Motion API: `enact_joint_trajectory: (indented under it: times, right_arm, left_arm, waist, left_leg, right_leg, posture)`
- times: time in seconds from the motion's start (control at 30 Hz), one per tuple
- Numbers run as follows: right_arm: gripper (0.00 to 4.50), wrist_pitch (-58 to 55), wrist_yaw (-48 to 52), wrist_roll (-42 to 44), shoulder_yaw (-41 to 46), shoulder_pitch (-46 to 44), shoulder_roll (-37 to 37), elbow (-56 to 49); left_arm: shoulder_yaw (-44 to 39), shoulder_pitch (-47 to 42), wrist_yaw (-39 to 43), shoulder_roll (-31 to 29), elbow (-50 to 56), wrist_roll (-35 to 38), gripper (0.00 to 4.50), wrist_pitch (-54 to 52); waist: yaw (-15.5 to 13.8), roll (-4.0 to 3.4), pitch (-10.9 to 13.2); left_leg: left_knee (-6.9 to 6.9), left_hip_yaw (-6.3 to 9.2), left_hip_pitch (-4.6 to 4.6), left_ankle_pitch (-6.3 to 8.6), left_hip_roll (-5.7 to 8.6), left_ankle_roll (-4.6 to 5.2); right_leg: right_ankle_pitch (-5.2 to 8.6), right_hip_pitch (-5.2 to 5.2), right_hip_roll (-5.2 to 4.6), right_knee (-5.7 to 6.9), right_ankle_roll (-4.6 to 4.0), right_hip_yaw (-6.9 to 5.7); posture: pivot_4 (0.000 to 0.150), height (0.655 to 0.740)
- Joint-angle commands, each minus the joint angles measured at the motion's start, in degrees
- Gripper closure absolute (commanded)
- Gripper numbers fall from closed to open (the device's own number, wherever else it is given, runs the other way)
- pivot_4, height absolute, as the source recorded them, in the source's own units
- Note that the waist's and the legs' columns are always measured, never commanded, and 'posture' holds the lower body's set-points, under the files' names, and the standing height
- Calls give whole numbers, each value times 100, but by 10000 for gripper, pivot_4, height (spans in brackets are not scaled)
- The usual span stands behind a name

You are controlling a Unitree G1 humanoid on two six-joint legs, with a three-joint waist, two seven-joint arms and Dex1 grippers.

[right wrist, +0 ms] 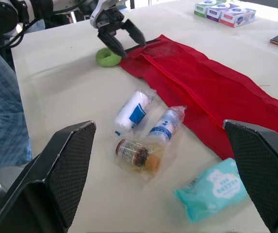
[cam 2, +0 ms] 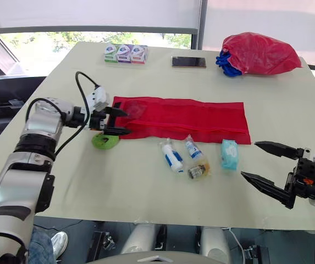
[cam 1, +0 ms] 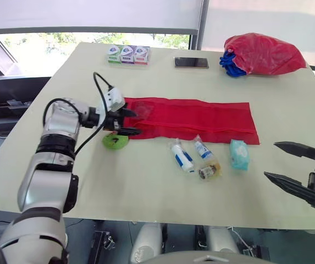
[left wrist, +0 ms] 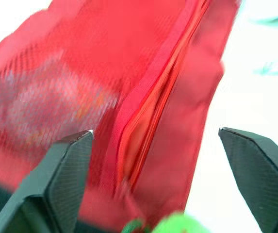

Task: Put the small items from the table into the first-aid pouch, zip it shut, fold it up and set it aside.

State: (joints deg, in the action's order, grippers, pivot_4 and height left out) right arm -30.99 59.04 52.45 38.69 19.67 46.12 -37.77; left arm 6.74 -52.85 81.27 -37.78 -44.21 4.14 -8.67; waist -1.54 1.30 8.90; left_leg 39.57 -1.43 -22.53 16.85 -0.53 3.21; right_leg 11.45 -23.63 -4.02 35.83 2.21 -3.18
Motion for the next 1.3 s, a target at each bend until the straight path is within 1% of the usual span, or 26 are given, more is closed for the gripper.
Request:
enact_joint_trajectory:
  times: [0.03,0.17,0.27,0.4,0.6,0.77,0.83,0.9,0.93,1.03,1.1,1.13,1.3]
  right_arm:
    - [0,-116,-459,205,52,-65,-14,-245]
    - [0,-270,-1219,306,-85,-321,-50,-460]
    - [0,-339,-1636,315,-188,-471,-66,-570]
    - [0,-638,-2354,447,-234,-709,49,-697]
    - [0,-783,-2969,569,-272,-803,12,-1014]
    - [0,-790,-3176,609,-261,-643,-24,-1172]
    - [0,-793,-3265,653,-273,-678,-3,-1184]
    - [0,-788,-3315,663,-315,-715,15,-1177]
    - [0,-781,-3326,654,-346,-727,17,-1170]
    - [0,-767,-3325,645,-416,-743,22,-1157]
    - [0,-752,-3297,669,-431,-745,21,-1153]
    - [0,-743,-3260,705,-423,-738,22,-1162]
    - [0,-695,-2882,934,-299,-671,107,-1210]
  left_arm:
    - [-88,59,-463,369,695,155,109,-160]
    - [23,88,-1281,1107,977,57,109,-197]
    - [185,85,-1572,1320,893,-158,109,-14]
    - [389,-102,-2072,1653,360,-454,109,316]
    - [640,-223,-2303,1796,-300,-851,109,982]
    - [586,-423,-2493,1834,-872,-930,109,1301]
    - [572,-498,-2526,1832,-1042,-938,5183,1416]
    - [587,-543,-2540,1846,-1181,-963,12094,1560]
    - [610,-560,-2552,1858,-1246,-989,16409,1641]
    - [597,-620,-2552,1925,-1420,-991,31589,1769]
    - [591,-660,-2548,1955,-1511,-997,42559,1829]
    - [587,-679,-2536,1965,-1554,-996,44600,1854]
    - [519,-753,-2354,1978,-1680,-901,44600,1865]
  waist:
    - [-9,0,0]
    - [-2,1,1]
    - [8,2,1]
    - [55,1,1]
    - [50,2,1]
    - [43,3,1]
    - [47,3,1]
    - [52,3,1]
    - [53,3,1]
    - [55,3,1]
    - [50,3,1]
    - [50,3,1]
    - [53,3,1]
  left_leg:
    - [1,1,-1,0,0,0]
    - [1,2,0,0,1,0]
    - [3,2,1,-1,2,-1]
    - [2,1,3,0,0,0]
    - [2,4,-1,0,3,0]
    - [2,3,-3,0,4,1]
    - [3,3,-3,0,5,1]
    - [3,4,-1,0,4,1]
    - [3,4,-1,0,4,1]
    - [3,4,-1,0,4,1]
    - [3,4,-3,0,4,1]
    - [3,4,-3,0,4,1]
    - [3,5,-3,0,5,1]
  right_leg:
    - [-1,1,0,0,-2,1]
    - [-2,1,2,4,-3,2]
    - [-2,1,3,4,-2,2]
    - [-3,2,7,5,-3,4]
    - [-3,1,6,3,-3,0]
    - [-3,1,4,1,-3,0]
    - [-3,1,4,2,-3,-1]
    - [-3,1,4,3,-2,-1]
    - [-3,2,5,4,-2,-1]
    - [-3,1,5,3,-3,-1]
    - [-3,1,5,3,-3,-1]
    - [-3,1,4,3,-3,-1]
    - [-3,1,4,3,-3,-2]
  posture:
    - [1500,7400]
    - [1500,7400]
    - [1500,7400]
    - [1500,7400]
    - [1500,7400]
    - [1500,7400]
    - [1500,7400]
    - [1500,7400]
    - [1500,7400]
    - [1500,7400]
    - [1500,7400]
    - [1500,7400]
    - [1500,7400]
